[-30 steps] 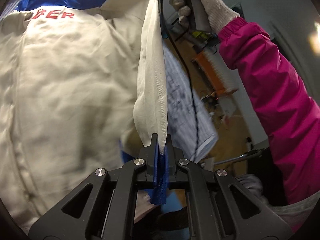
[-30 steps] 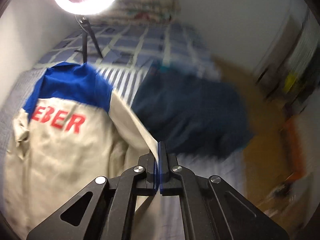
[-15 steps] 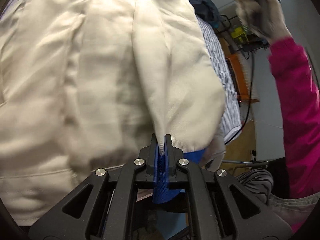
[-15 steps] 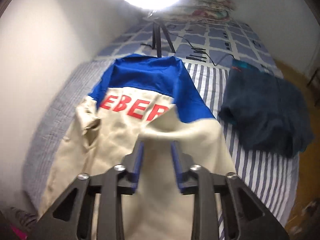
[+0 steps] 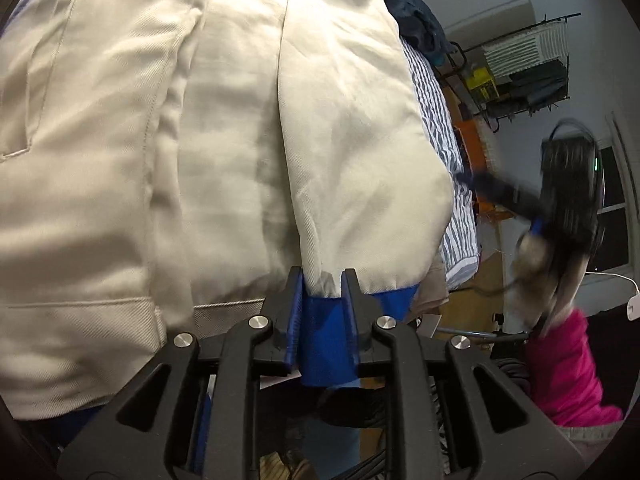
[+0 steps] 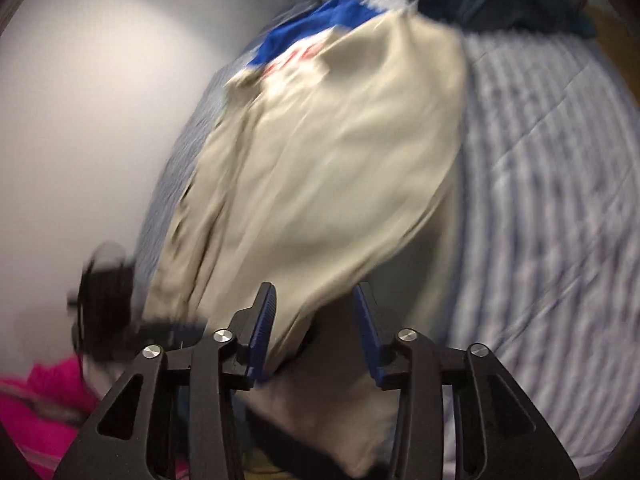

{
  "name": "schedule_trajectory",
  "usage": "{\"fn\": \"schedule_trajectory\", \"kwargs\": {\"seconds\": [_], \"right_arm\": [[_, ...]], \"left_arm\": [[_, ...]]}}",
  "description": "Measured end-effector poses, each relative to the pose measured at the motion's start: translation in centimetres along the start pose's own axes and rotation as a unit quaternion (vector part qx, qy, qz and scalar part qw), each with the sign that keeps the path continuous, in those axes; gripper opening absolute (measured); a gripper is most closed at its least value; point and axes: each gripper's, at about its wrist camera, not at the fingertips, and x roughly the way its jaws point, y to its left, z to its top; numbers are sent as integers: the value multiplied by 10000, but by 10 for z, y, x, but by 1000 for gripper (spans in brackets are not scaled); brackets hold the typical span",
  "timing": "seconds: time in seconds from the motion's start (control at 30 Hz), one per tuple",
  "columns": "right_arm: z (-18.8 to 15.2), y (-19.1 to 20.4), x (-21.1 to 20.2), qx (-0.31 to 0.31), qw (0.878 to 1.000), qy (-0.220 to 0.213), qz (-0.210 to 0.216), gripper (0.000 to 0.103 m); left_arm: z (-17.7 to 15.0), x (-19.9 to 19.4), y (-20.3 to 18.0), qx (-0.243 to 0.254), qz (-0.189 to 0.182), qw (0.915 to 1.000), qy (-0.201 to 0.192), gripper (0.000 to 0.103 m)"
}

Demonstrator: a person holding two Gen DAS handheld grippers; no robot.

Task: Fold large clothes

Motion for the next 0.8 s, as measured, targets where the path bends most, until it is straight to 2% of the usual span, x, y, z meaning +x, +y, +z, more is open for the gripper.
{"fn": "schedule_trajectory", "kwargs": {"seconds": [0.1,0.13,0.17,0.2,0.23,0.27,0.3,0.43,0.5,0.6,0.7,0.8], "right_arm": [[-24,20,27,-343,9992,178,106,51],[-26,26,35,-485,9986,206,55,51],[-28,31,43,-625,9978,198,-7,51],[-29,33,50,-688,9974,196,3,50],[-28,33,55,-675,9974,257,47,46],[-26,34,60,-595,9973,389,192,13],[-24,35,58,-489,9970,487,353,5],[-17,40,17,-338,9972,328,586,4],[-18,36,-1,-168,9971,307,679,4],[-27,23,9,24,9979,631,157,4],[-44,1,40,285,9918,1105,-578,7],[-45,-4,46,254,9925,1036,-596,7]], "left_arm": [[0,0,-2,49,31,10000,-4,17],[1,0,-4,72,29,10000,-11,14],[2,-1,-6,108,58,9999,-30,7],[4,-3,-8,107,66,9999,-49,6],[0,-8,-4,84,49,9999,-63,5],[1,-10,-5,63,23,9999,-87,5],[0,-14,-8,76,-9,9999,-132,5],[-6,-22,-24,309,-236,9990,-220,5],[-10,-14,-32,531,-63,9983,-215,5],[-16,11,-32,681,222,9974,29,5],[-21,31,-29,838,522,9949,204,5],[-22,26,-36,1046,647,9922,191,6]]}}
